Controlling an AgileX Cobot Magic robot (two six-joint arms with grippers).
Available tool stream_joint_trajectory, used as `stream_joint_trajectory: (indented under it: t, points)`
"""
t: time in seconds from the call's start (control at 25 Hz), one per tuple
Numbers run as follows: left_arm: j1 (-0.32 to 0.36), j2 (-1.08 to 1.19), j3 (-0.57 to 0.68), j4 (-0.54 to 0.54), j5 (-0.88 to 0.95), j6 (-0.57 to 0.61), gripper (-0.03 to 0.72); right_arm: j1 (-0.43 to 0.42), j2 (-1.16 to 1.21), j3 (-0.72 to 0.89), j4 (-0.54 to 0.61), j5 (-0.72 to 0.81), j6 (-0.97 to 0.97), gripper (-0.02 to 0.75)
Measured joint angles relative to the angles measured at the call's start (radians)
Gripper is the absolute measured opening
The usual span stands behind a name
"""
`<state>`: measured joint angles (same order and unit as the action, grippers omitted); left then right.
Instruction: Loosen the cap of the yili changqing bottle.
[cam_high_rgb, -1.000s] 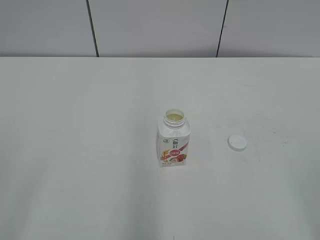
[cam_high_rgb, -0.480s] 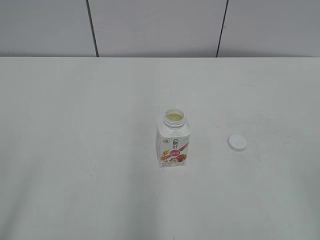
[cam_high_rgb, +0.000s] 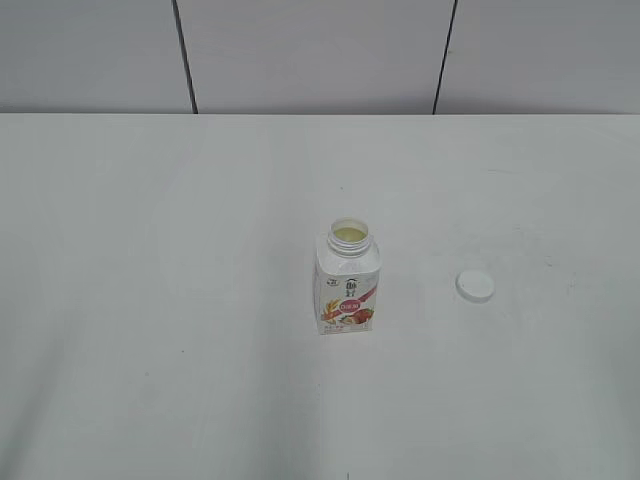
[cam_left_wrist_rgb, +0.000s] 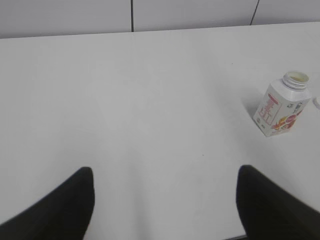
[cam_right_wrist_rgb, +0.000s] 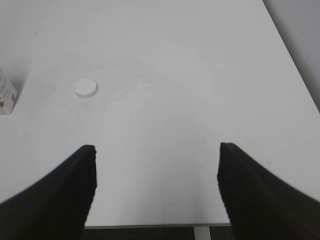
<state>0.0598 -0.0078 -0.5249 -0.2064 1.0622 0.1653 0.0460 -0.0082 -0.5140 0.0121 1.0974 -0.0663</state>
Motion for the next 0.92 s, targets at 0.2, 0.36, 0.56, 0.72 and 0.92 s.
stream_joint_trajectory:
  t: [0.2, 0.36, 0.56, 0.72, 0.92]
  points:
    - [0.0, 0.0, 0.0, 0.0, 0.0, 0.0, 0.533, 0.0, 0.0, 0.0, -0.012, 0.0, 0.0, 0.592]
    - [0.0, 0.0, 0.0, 0.0, 0.0, 0.0, 0.533, 0.0, 0.0, 0.0, 0.01, 0.0, 0.009, 0.592]
    - [0.001, 0.0, 0.0, 0.0, 0.0, 0.0, 0.533, 0.0, 0.0, 0.001, 0.019, 0.0, 0.01, 0.592]
    - [0.002, 0.0, 0.0, 0.0, 0.0, 0.0, 0.533, 0.0, 0.0, 0.001, 0.02, 0.0, 0.01, 0.592]
    - [0.002, 0.0, 0.0, 0.0, 0.0, 0.0, 0.533, 0.0, 0.0, 0.001, 0.02, 0.0, 0.011, 0.592]
